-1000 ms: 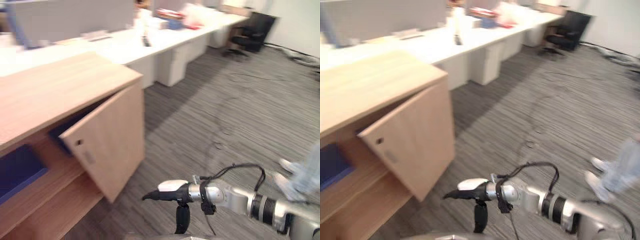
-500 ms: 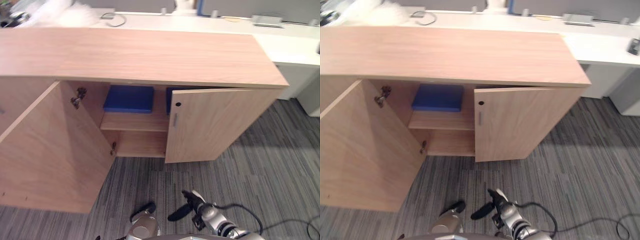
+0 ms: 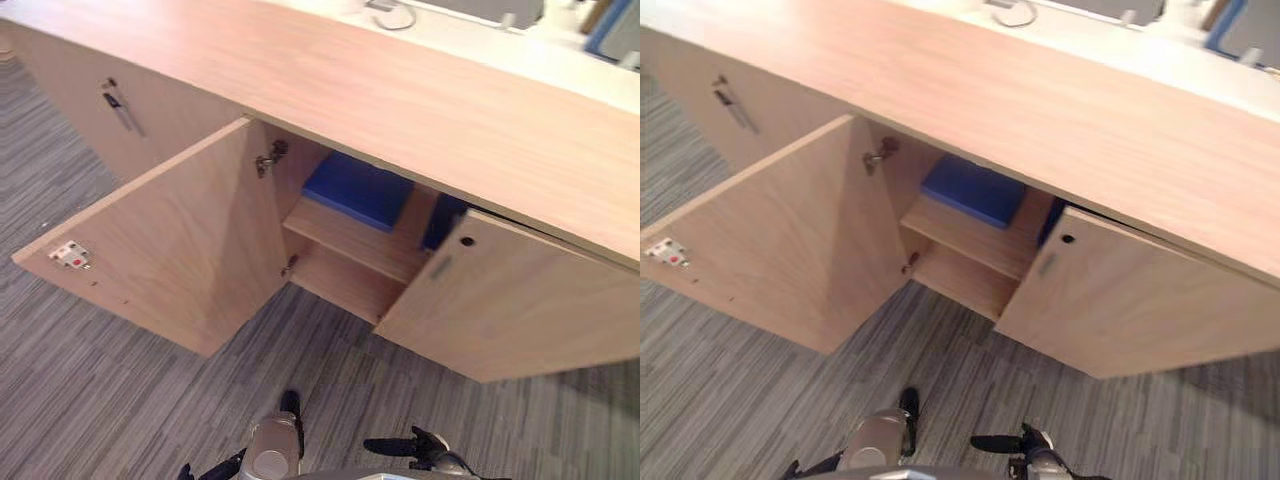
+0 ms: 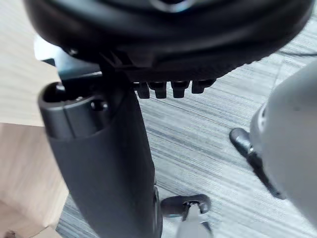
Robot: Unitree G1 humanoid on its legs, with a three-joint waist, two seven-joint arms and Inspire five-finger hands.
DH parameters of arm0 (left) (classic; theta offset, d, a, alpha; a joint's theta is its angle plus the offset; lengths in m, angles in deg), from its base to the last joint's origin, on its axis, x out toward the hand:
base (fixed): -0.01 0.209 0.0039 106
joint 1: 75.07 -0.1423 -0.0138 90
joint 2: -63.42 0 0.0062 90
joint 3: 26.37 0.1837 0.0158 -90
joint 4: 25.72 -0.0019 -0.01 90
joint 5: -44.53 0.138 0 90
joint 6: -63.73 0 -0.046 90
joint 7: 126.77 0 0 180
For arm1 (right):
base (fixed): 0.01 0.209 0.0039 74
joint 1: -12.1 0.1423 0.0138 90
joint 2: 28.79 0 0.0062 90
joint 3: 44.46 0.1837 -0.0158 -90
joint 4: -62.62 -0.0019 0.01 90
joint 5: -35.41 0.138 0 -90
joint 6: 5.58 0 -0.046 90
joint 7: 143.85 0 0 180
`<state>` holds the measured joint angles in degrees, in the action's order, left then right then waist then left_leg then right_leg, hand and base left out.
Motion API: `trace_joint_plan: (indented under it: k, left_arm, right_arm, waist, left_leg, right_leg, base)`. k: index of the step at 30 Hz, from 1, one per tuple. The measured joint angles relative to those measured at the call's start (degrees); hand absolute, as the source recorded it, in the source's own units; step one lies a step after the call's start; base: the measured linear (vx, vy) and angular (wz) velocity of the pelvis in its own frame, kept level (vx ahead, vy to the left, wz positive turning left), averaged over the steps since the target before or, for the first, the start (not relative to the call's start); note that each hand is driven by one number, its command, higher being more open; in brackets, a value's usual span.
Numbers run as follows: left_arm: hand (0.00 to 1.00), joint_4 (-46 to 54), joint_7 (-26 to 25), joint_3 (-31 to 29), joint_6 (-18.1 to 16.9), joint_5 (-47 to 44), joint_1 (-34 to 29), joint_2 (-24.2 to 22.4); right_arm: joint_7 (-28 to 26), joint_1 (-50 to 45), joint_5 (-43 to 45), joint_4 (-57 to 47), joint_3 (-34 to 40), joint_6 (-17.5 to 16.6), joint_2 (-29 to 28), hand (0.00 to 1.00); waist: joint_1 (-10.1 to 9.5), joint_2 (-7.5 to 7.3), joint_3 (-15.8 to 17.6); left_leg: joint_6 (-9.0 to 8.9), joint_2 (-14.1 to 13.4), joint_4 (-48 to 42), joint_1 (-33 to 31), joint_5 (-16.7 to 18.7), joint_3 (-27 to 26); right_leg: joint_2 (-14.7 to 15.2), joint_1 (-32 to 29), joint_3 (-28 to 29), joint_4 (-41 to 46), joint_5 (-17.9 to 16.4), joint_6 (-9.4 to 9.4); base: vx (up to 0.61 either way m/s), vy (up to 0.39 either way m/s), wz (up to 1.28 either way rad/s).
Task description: Walk over to the cabinet, pick up the folder, carry it to the office cabinet, place the folder inside the office cabinet, then close the office cabinet door
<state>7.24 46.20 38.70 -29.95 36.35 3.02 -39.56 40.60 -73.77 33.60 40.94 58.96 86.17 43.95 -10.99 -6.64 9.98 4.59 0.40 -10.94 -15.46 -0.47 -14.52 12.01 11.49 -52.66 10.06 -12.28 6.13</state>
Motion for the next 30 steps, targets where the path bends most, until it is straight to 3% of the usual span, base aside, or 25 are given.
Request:
trace_joint_plan:
  k: [3,7,10,14,19,22,30]
  left_arm:
    - [1.0,-0.65,0.29,-0.02,-0.06,-0.21,-0.13,0.63]
    - [1.0,-0.29,2.25,-0.05,-0.67,-6.5,-0.12,0.7]
    - [1.0,3.58,2.31,0.04,-0.67,-12.28,-1.5,-1.41]
    - [1.0,16.99,3.26,2.01,-0.74,-19.24,-4.27,-4.02]
    - [1.0,30.04,2.59,-3.7,-0.76,-18.35,-3.0,-3.73]
    - [1.0,37.12,-0.71,-10.37,-0.72,-10.33,-0.41,0.2]
    - [1.0,45.07,-4.9,-16.96,-0.5,5.99,2.8,13.78]
  right_arm:
    - [-0.06,1.58,2.51,-0.11,1.9,-0.82,-0.95,1.0]
    - [-0.46,4.1,4.41,-0.14,1.92,-1.38,-1.62,1.0]
    - [-0.43,4.75,4.41,-0.48,2.18,-1.75,-1.35,1.0]
    - [-0.18,4.74,4.15,-0.69,2.17,-1.5,-0.62,1.0]
    - [-0.52,1.21,1.87,-1.22,2.11,-0.39,1.09,1.0]
    - [-0.78,-1.04,0.73,-1.22,2.1,0.23,3.37,1.0]
    - [-1.55,-3.23,-0.49,-1.32,2.72,0.23,6.78,1.0]
  waist:
    - [-0.15,-0.24,-0.18]
    - [-0.34,0.01,-0.33]
    - [-1.17,1.11,0.24]
    - [-1.16,3.35,0.92]
    - [-1.12,6.36,-0.12]
    - [-0.61,7.53,-0.88]
    - [-1.04,8.21,-3.69]
  left_leg:
    - [0.9,4.13,9.73,5.64,-4.04,4.31]
    - [1.01,5.98,15.86,8.24,-7.39,9.64]
    - [0.86,6.13,15.89,8.45,-7.56,11.24]
    - [0.33,6.41,16.14,7.38,-8.31,13.4]
    - [0.28,6.95,16.23,6.88,-8.42,13.58]
    - [0.27,6.98,15.98,6.69,-8.41,13.21]
    - [0.26,6.09,15.96,6.75,-8.41,11.23]
  right_leg:
    - [1.53,2.54,-2.38,0.95,2.02,0.37]
    - [1.69,3.85,-4.77,2.67,2.85,0.24]
    - [1.08,4.76,-5.22,2.29,3.81,-0.19]
    - [-0.06,4.97,-6.54,1.04,4.17,-0.58]
    - [0.02,4.8,-6.27,0.37,4.18,-0.59]
    - [0.2,4.31,-4.71,0.31,4.24,-0.69]
    - [-0.27,3.67,-1.7,-0.97,4.38,-0.9]
  base:
    - [0.21,0.1,0.74]
    - [0.12,0.011,0.75]
    - [0.03,-0.057,0.3]
    - [0.0,-0.065,0.26]
    - [-0.02,-0.049,0.04]
    - [-0.04,-0.024,-0.06]
    - [-0.04,-0.024,-0.14]
